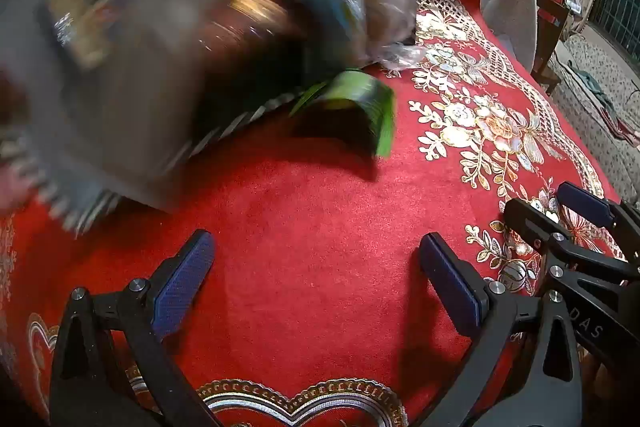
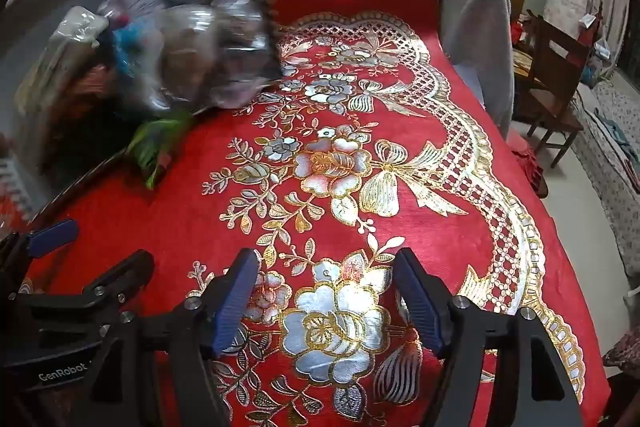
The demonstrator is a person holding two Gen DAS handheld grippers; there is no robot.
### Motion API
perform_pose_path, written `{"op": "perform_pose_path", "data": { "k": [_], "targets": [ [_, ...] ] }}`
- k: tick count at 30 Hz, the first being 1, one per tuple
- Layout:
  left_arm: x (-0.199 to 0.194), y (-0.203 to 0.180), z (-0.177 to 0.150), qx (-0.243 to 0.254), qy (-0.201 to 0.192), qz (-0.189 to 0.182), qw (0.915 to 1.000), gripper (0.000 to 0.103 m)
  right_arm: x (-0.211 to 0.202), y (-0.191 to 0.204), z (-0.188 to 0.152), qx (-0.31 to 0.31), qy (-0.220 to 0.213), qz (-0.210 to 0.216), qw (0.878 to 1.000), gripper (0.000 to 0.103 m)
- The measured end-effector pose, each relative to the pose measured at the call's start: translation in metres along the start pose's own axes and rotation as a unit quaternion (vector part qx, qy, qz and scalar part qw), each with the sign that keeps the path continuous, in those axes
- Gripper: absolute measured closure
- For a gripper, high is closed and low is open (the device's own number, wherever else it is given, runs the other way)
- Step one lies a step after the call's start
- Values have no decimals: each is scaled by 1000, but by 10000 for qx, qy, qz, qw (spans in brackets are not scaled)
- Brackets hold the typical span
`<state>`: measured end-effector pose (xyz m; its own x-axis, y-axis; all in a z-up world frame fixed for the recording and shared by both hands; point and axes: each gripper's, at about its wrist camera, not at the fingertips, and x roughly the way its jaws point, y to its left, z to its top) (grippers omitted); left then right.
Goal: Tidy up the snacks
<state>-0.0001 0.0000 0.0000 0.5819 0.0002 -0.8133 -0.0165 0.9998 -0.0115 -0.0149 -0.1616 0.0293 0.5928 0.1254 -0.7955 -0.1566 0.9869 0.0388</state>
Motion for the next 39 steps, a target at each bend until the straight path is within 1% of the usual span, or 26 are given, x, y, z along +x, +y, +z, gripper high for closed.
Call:
{"op": "perform_pose_path", "data": {
  "k": [5, 18, 33, 39],
  "targets": [
    [0, 0, 0, 3, 4, -3, 10000, 0, -1, 0, 0, 23, 21, -33, 10000, 30],
    [0, 0, 0, -1, 3, 0, 10000, 0, -1, 0, 0, 39, 33, -45, 10000, 29],
    [0, 0, 0, 1, 4, -1, 10000, 0, -1, -1, -1, 94, 56, -96, 9999, 24],
    [0, 0, 0, 2, 5, -1, 10000, 0, 1, -4, 0, 156, 87, -140, 9997, 19]
  ]
}}
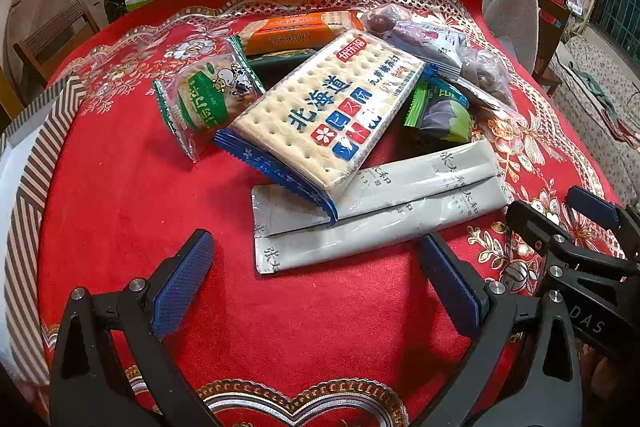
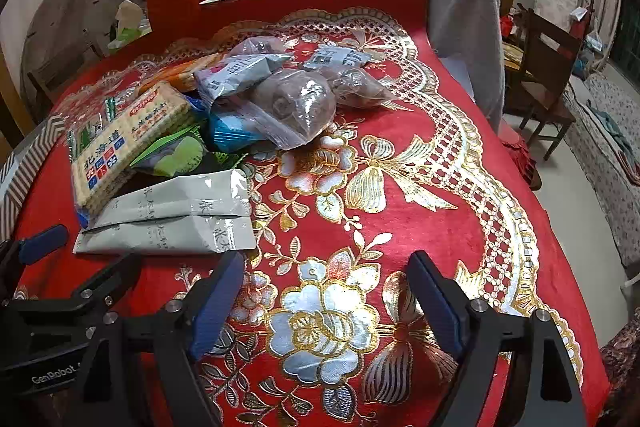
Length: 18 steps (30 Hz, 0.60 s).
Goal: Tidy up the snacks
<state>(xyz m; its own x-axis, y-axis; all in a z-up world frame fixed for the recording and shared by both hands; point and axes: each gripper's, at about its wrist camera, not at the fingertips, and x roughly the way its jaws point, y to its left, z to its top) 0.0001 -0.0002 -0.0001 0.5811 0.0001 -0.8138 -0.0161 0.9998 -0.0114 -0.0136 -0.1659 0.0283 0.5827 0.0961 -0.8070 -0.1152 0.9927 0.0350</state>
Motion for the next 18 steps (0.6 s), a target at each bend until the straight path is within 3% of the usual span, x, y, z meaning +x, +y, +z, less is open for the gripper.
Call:
{"op": "perform_pose_path", "data": {
  "k": [18],
  "targets": [
    [0, 0, 0, -1, 0, -1, 10000, 0, 1, -1, 0, 22, 14, -13, 10000, 17]
  ]
}}
